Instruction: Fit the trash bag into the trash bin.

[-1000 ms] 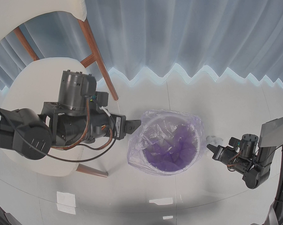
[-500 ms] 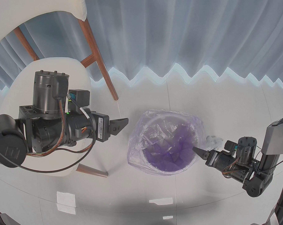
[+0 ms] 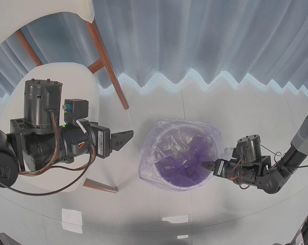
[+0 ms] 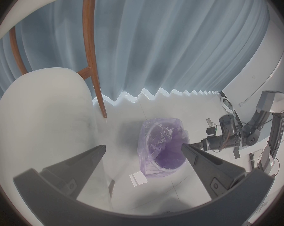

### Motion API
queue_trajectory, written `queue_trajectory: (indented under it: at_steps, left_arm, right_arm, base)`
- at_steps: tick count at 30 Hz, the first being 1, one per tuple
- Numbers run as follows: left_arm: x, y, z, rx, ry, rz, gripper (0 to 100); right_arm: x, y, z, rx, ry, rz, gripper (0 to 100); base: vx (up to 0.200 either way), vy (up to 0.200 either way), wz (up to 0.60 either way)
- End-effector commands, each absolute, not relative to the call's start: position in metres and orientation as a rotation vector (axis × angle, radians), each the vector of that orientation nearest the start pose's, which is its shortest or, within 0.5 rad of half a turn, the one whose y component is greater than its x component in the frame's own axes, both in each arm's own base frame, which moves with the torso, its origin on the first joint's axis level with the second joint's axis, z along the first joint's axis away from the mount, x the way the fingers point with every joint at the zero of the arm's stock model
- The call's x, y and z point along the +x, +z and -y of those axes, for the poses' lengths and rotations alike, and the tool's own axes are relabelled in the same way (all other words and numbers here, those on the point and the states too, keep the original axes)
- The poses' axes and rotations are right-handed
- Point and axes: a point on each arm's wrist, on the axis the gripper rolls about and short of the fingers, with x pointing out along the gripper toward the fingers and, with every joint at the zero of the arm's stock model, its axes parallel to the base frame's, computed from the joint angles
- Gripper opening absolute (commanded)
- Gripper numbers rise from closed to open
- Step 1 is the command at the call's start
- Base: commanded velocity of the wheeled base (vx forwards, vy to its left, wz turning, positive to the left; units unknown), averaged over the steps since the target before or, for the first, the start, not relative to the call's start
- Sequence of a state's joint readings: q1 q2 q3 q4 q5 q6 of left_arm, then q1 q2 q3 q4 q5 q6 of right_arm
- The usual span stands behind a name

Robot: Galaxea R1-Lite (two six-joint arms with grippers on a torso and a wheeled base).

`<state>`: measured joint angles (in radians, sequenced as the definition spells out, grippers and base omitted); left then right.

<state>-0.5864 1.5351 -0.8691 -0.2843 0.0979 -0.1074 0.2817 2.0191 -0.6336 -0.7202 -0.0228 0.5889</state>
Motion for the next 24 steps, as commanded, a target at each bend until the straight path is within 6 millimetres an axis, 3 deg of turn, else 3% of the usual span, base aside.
queue_trajectory:
  at_steps: [1,7,24]
  left_arm:
    - [0.214,0.212,0.139,0.029,-0.459,-0.389,100]
    - [0.214,0.212,0.139,0.039,-0.464,-0.376,100]
    - [0.215,0.209,0.140,0.060,-0.467,-0.380,100]
  right_arm:
    - [0.325,0.060,-0.107,0.424,0.047,-0.678,100]
    - [0.340,0.037,-0.111,0.382,-0.022,-0.704,100]
    - [0.360,0.007,-0.116,0.320,-0.080,-0.722,100]
  base:
    - [0.000,0.000,0.00]
    - [0.000,0.000,0.00]
    - [0.000,0.000,0.00]
